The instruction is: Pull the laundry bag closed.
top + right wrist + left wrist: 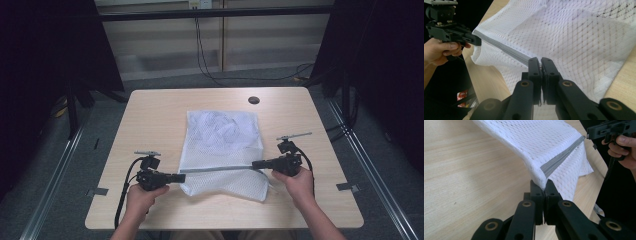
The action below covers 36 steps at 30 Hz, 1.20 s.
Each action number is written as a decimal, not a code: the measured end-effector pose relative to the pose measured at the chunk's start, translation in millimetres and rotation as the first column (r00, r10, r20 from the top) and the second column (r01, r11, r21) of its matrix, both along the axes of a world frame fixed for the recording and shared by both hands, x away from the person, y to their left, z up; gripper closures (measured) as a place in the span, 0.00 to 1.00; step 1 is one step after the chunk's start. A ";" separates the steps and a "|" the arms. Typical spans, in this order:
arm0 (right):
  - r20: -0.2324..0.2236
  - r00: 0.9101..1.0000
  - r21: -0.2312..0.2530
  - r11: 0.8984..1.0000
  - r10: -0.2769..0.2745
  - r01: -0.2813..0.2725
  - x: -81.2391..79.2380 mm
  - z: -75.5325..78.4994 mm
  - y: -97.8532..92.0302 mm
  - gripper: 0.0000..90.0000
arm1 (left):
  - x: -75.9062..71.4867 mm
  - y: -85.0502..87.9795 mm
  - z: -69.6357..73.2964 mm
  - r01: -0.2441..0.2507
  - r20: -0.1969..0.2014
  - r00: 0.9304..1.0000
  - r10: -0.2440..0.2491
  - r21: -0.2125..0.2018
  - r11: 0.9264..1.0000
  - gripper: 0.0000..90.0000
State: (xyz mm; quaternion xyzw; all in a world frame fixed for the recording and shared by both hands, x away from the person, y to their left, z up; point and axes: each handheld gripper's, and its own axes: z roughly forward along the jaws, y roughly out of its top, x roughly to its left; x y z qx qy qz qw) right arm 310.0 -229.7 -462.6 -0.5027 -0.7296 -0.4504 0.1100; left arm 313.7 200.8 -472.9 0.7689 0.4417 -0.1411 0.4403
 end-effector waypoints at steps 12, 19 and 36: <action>0.005 1.000 0.001 1.000 -0.008 0.008 -0.9 1.1 -3.6 0.97 | 0.5 0.4 0.2 0.002 -0.001 1.000 -0.002 -0.002 1.000 0.98; 0.003 1.000 -0.015 1.000 -0.017 0.017 -0.8 1.0 -5.4 0.97 | 0.7 1.2 0.0 -0.002 -0.002 1.000 0.002 0.002 1.000 0.98; 0.007 0.999 -0.014 0.999 -0.041 0.041 -0.8 0.7 -14.0 0.97 | 0.0 1.1 0.6 -0.011 -0.001 1.000 0.011 -0.004 1.000 0.98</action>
